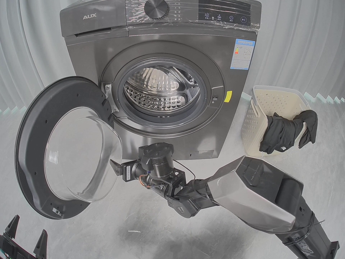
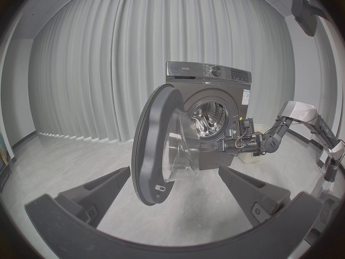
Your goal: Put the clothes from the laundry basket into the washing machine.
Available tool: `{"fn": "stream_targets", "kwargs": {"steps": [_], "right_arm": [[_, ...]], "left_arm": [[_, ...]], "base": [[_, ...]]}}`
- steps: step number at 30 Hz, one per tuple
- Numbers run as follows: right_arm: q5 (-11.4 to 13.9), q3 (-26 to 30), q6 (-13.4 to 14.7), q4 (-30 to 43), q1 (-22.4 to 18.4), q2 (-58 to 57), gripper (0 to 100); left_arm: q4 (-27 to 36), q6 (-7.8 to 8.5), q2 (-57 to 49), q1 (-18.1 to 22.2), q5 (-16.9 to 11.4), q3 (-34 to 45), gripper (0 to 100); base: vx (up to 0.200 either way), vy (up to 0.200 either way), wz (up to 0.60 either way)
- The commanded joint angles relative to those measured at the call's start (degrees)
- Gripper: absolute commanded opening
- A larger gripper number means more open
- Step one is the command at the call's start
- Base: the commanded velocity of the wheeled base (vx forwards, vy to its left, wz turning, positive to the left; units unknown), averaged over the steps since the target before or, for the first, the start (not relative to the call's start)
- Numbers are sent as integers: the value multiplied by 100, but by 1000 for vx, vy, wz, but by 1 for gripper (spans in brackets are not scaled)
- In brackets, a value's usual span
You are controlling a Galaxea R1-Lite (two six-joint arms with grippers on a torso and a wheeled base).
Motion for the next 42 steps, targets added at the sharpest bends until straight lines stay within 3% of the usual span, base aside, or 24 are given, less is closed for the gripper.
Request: {"fn": "stream_targets", "kwargs": {"steps": [1,10,14,18,19,20,24,30,37,40,41,42], "right_arm": [[-19,-591,8,169,48,470,100],[-169,-600,87,107,4,259,100],[-169,6,122,160,-58,-602,100],[-230,982,43,195,-102,-1727,100],[-230,982,43,195,-102,-1727,100],[-230,1632,-18,90,-110,-2316,100],[-213,3083,-80,-385,-233,-3441,100],[-107,5227,-361,-983,-884,-4900,100],[-125,6853,-458,-1167,-1235,-6271,100],[-90,7345,-809,-1176,-1569,-6781,100],[-46,7706,-1108,-1167,-1842,-7168,100],[-46,7741,-1135,-1167,-1859,-7203,100]], "left_arm": [[-1,-4,-101,1,-4,92,100],[-1,-4,-101,1,5,84,100],[-1,-4,-101,1,5,84,100],[-1,-4,-101,1,5,92,100],[-1,-4,-101,1,5,92,100],[-1,-4,-101,1,5,92,100],[-1,5,-101,1,5,92,100],[-1,5,-101,9,14,84,100],[-1,5,-101,1,5,84,100],[-1,5,-101,9,5,92,100],[-1,5,-101,1,5,92,100],[-1,5,-101,9,5,92,100]], "base": [[0,0,0],[0,0,0],[0,0,0],[0,0,0],[0,0,0],[0,0,0],[0,0,0],[0,0,0],[0,0,0],[0,0,0],[0,0,0],[0,0,0]]}}
